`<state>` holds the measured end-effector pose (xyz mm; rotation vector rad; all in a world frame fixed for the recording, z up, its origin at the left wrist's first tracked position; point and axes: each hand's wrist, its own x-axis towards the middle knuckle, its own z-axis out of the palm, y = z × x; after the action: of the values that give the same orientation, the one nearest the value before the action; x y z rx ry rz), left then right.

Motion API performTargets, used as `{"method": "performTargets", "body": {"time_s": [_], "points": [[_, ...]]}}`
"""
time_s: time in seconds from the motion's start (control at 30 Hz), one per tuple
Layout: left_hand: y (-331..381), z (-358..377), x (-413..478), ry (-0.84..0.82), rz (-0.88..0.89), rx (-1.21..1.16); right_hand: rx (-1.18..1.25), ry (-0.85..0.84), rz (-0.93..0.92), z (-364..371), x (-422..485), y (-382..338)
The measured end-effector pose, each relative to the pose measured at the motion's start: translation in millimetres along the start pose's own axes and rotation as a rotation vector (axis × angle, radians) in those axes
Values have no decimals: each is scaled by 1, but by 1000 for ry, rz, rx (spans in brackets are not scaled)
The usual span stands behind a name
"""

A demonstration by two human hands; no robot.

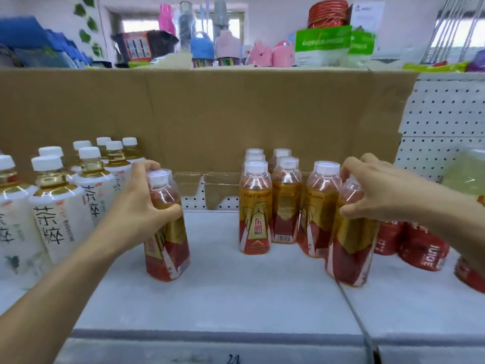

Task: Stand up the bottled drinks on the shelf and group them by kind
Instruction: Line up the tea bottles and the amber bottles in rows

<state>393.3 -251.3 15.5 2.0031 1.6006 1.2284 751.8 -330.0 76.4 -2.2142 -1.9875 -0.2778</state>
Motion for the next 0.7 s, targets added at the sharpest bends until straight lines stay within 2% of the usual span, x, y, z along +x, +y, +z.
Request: {"method": "performTargets", "body": {"time_s": [0.07, 0.13, 0.17, 0.23, 0.3, 0.37, 0.47, 0.6, 0.7], "points": [[9, -3, -8, 113, 19, 355, -29, -6, -43, -8, 7, 2], [31, 3, -10, 287, 240, 647, -4, 76, -109, -18, 16, -3], [48, 11, -8, 319, 358, 651, 18, 108, -147, -23, 23, -8], [86, 33, 0, 184, 419, 519, 34, 106, -218, -30, 42, -20], [117, 60, 19, -55, 281, 430, 9, 28, -256, -31, 66, -33], [132, 83, 37, -194, 236, 502, 8, -96, -272, -28, 89, -41], [129, 91, 58, -245, 296, 633, 37, -225, -284, -22, 114, -45], [125, 59, 63, -309, 379, 610, 72, -202, -297, -17, 131, -42], [121, 31, 57, -395, 366, 652, 114, -210, -304, -15, 136, -39]]}}
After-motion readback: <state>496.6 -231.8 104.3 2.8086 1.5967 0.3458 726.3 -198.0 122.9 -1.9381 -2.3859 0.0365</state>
